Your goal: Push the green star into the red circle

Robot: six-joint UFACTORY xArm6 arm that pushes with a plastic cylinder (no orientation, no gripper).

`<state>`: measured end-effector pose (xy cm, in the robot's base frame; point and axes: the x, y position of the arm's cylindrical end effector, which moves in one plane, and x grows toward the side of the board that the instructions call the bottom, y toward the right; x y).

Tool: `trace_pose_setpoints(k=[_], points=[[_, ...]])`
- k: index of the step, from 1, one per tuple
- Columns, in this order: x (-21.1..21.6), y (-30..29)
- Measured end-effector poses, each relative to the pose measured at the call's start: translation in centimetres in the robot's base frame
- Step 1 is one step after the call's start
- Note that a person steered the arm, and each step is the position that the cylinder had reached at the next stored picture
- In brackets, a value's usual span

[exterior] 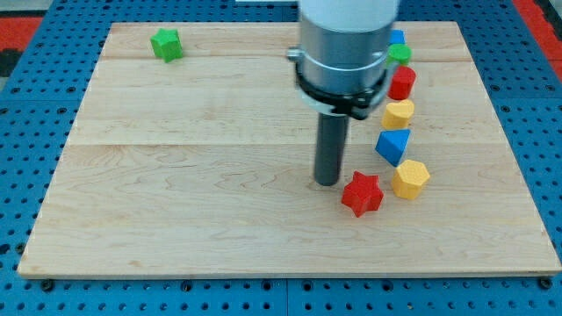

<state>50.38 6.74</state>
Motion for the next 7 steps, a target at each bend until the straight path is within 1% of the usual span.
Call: trace_pose_setpoints(k=[1,2,3,4,5,6,7], points=[[3.3,1.4],[4.5,0.8],[5.4,5.5],[5.5,2.6],[2.4,-6.2],[-5.7,-11.4],[-12.2,-21.8]])
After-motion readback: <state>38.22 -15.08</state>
